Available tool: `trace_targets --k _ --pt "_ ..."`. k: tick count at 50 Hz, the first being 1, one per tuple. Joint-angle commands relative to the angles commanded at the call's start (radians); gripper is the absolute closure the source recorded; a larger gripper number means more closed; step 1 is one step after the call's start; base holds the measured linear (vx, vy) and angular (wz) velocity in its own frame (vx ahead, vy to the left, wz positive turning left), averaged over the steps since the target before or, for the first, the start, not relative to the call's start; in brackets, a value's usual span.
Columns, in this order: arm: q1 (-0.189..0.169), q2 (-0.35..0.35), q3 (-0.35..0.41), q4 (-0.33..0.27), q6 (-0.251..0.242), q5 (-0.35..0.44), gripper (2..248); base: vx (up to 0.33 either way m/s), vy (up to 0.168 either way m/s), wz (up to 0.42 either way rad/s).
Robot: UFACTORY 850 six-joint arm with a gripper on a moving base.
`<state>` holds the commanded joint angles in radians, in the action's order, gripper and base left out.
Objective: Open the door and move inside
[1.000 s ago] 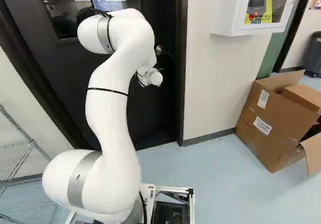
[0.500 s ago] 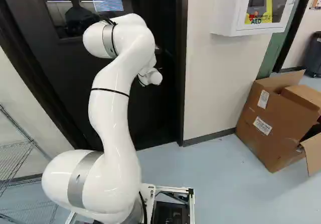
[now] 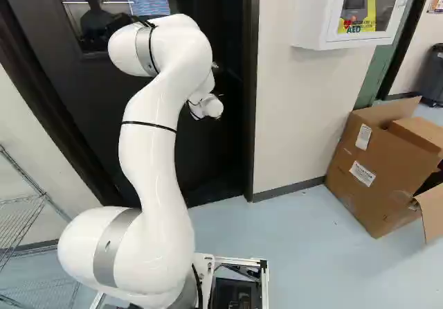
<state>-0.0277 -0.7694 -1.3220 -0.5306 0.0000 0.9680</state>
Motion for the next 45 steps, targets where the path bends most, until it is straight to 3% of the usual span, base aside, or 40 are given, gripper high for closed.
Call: trace_targets --k 45 --pt "0.008 0.209 0.29 0.089 0.0 -0.034 3 0.0 0.0 0.0"
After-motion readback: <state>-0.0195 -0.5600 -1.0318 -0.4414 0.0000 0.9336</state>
